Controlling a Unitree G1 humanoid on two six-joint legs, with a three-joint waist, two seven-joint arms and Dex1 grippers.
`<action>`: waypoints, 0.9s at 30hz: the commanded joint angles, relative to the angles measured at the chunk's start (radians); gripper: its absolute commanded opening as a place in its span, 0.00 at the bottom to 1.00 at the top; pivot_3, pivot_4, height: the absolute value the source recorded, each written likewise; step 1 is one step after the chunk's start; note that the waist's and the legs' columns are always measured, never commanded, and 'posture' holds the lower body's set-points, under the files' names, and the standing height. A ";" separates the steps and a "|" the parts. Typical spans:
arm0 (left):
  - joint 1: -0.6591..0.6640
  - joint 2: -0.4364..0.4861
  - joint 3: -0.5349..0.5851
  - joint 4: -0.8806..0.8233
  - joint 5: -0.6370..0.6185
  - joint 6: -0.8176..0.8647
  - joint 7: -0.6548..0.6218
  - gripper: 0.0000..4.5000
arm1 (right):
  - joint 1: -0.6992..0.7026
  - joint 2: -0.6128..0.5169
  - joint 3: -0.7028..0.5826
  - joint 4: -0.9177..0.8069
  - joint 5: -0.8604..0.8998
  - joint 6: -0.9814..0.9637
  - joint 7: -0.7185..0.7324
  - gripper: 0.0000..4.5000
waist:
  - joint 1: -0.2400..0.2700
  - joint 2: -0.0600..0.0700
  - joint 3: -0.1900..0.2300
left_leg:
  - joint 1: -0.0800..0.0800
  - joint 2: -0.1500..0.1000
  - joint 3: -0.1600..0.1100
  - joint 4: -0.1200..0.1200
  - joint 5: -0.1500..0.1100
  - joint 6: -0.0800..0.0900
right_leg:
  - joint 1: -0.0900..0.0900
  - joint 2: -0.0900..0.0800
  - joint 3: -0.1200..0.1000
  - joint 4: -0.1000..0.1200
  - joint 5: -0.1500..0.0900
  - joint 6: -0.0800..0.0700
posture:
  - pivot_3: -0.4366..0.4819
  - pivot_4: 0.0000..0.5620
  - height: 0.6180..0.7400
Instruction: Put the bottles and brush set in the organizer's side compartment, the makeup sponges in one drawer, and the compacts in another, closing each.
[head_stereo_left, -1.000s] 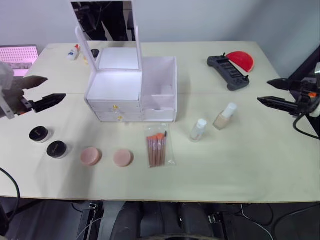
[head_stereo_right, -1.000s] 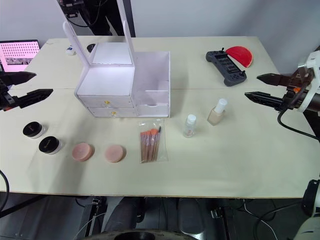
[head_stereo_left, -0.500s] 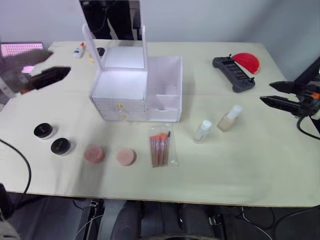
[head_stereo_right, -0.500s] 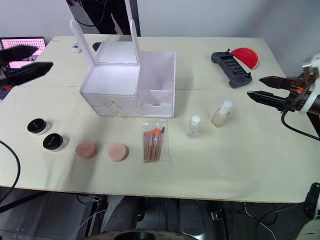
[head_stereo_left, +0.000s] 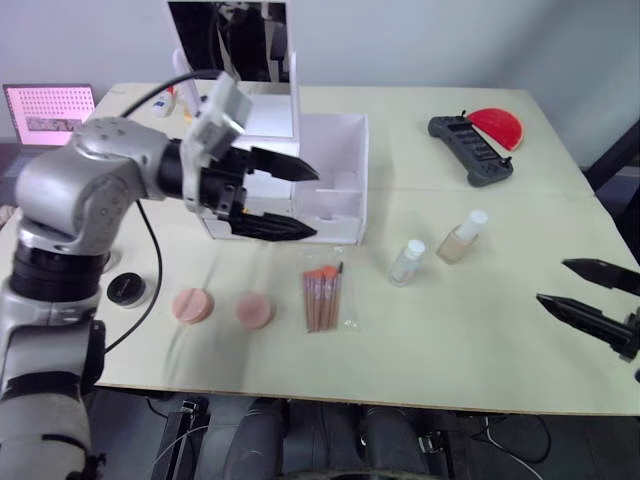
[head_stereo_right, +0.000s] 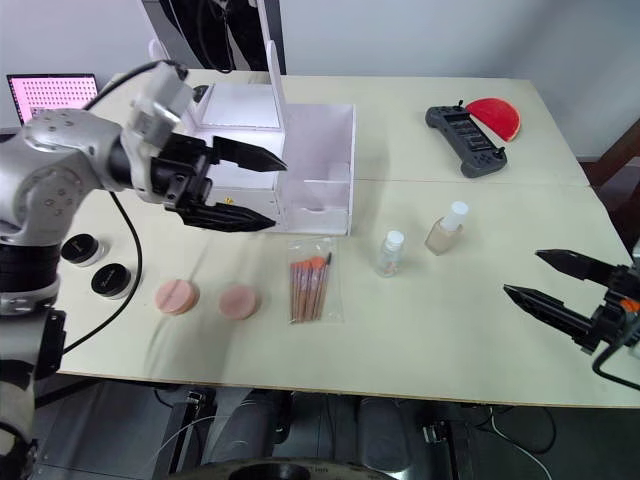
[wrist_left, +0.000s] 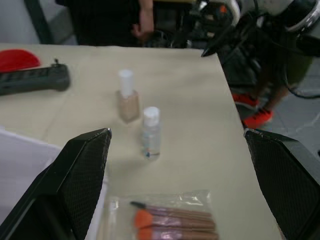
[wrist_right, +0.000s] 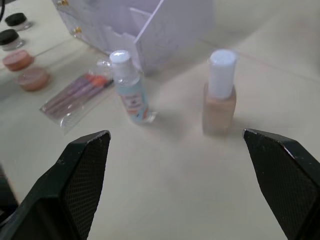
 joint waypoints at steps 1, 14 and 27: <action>-0.062 -0.019 0.033 -0.006 -0.003 -0.010 0.009 0.99 | 0.009 0.003 -0.071 -0.087 0.089 0.042 -0.071 1.00 | -0.004 0.000 0.000 | 0.000 0.000 0.000 0.003 0.000 0.000 | 0.000 0.000 0.000 0.000 0.000 0.000 | 0.48 0.27 1.00; 0.138 -0.095 0.110 -0.224 0.013 0.047 0.318 0.99 | -0.424 -0.046 0.457 0.131 -0.084 -0.063 -0.350 1.00 | 0.003 -0.001 0.000 | -0.012 0.000 -0.002 0.005 -0.001 0.001 | -0.003 0.000 -0.002 -0.006 0.003 -0.002 | 0.48 0.27 1.00; 0.206 -0.059 0.179 -0.349 -0.041 0.135 0.463 0.99 | -0.560 -0.031 0.641 0.380 -0.239 -0.261 -0.322 1.00 | 0.000 -0.001 0.000 | -0.016 -0.001 -0.002 0.012 -0.001 0.002 | -0.006 0.000 -0.002 -0.003 0.006 0.000 | 0.48 0.27 1.00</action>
